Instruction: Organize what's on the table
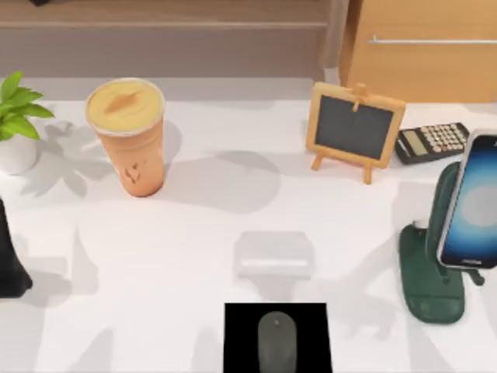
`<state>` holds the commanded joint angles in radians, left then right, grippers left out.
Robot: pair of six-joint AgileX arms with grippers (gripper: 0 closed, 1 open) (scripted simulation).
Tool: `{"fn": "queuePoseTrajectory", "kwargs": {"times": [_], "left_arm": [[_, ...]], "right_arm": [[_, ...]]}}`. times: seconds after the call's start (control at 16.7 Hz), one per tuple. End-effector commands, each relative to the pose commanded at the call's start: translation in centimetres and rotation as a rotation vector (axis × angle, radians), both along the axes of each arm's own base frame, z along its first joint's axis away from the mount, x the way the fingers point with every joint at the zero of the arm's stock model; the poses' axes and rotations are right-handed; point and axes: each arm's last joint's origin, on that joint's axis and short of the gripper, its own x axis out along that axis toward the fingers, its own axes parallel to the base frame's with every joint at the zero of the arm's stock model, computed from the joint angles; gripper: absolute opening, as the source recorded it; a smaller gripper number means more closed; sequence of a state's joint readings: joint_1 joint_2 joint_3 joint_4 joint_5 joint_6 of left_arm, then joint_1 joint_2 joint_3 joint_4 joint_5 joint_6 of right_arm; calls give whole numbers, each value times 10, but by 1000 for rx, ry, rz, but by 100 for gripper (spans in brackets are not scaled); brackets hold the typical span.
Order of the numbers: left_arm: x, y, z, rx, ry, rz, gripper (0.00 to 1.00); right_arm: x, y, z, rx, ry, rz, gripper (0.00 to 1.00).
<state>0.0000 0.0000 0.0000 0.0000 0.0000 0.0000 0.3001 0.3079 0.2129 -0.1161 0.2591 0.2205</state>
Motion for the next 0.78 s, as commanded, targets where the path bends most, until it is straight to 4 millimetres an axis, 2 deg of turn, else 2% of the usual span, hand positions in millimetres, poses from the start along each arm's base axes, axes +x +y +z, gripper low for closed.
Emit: {"fn": "queuePoseTrajectory", "kwargs": {"times": [0.36, 0.78], "left_arm": [[0, 0, 0, 0, 0, 0, 100], [0, 0, 0, 0, 0, 0, 100]], "right_arm": [[-10, -25, -31, -127, -173, -11, 100], [-11, -28, -36, -160, -206, -19, 100]]}}
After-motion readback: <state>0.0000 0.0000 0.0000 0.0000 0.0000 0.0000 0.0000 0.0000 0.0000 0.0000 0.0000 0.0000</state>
